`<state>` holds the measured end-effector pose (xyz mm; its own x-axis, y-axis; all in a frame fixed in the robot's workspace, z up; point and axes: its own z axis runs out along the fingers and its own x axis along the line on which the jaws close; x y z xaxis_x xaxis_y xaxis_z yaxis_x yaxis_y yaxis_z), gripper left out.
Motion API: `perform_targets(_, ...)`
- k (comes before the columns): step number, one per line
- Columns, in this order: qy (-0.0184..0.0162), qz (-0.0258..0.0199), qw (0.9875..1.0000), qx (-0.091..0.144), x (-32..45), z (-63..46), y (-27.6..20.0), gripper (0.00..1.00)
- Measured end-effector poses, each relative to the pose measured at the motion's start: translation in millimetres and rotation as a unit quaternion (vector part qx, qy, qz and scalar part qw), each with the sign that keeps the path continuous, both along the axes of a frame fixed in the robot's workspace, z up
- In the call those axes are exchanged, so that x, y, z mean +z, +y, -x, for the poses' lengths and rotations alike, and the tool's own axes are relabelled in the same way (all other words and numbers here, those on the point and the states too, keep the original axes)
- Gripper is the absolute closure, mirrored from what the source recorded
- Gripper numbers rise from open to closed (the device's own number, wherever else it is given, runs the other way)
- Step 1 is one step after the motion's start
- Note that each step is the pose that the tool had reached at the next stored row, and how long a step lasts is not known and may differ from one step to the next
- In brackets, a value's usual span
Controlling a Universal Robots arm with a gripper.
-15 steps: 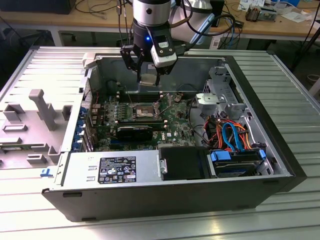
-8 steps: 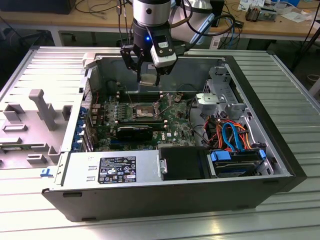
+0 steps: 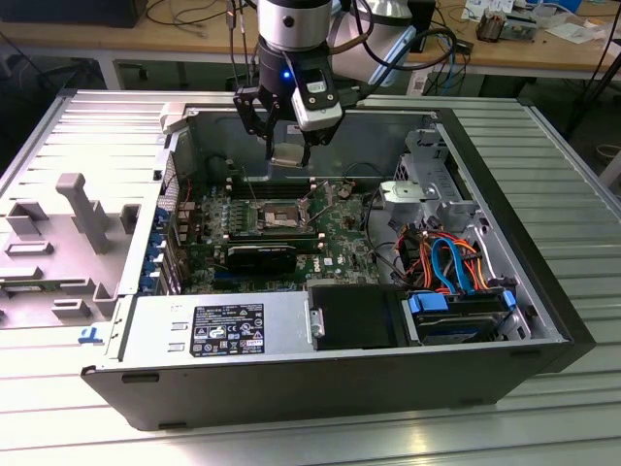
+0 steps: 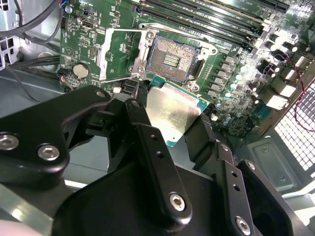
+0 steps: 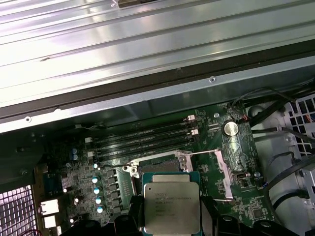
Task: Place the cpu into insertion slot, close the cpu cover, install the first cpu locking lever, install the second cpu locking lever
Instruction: 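Place the cpu into insertion slot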
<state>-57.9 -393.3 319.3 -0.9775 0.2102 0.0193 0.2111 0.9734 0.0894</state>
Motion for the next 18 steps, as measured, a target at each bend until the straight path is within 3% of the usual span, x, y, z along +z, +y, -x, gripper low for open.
perform_targets(18,0.0000,0.0000,1.0000,-0.010,0.0,0.0,0.0,0.45)
